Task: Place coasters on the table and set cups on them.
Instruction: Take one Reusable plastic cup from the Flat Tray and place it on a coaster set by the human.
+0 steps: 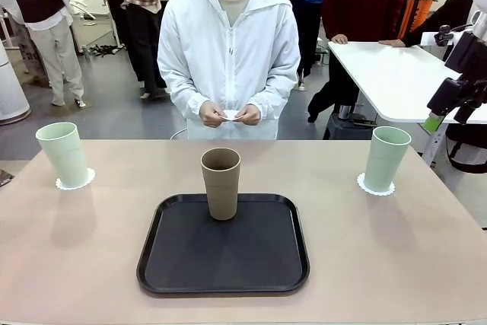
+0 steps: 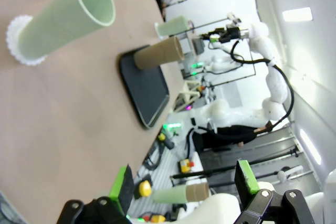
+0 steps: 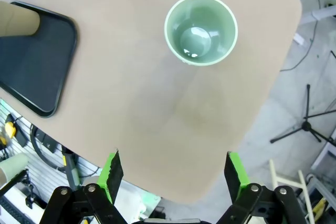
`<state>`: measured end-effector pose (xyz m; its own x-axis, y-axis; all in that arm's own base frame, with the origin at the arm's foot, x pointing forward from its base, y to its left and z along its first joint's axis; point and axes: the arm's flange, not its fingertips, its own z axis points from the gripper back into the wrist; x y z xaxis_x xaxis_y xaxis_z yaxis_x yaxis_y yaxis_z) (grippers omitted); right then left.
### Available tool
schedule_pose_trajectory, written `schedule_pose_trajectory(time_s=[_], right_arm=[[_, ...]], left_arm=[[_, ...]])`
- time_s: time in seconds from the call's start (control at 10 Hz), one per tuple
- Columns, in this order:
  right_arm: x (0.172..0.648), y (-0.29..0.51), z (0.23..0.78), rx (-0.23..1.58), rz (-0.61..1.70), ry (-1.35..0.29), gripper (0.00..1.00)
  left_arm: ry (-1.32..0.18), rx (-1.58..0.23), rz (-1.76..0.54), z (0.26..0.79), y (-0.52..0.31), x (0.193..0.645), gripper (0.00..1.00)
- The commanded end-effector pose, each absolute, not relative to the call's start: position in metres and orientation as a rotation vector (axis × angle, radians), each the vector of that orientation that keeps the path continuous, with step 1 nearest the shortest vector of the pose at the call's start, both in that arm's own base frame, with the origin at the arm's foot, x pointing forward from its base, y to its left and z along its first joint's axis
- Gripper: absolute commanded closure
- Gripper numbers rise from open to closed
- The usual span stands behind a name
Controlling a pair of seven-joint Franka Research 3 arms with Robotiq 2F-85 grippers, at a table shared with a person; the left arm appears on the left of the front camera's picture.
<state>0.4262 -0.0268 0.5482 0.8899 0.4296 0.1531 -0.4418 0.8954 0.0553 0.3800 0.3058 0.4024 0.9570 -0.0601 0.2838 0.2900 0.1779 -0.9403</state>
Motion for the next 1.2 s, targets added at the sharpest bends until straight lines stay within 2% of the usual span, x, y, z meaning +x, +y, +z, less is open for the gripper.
schedule_pose_trajectory(time_s=[0.0,0.6,0.8,1.1], right_arm=[[0.425,-0.028,0.547,0.072,0.464,-0.139,0.00],[0.426,-0.027,0.548,0.090,0.454,-0.139,0.00],[0.424,-0.065,0.561,0.416,0.324,-0.104,0.00],[0.439,-0.142,0.549,0.817,0.167,-0.095,0.00]], left_arm=[[-0.197,-1.364,-0.244,0.405,0.306,0.379,0.00],[-0.197,-1.364,-0.244,0.405,0.306,0.379,0.00],[-0.197,-1.364,-0.244,0.405,0.306,0.379,0.00],[-0.197,-1.364,-0.244,0.405,0.306,0.379,0.00]])
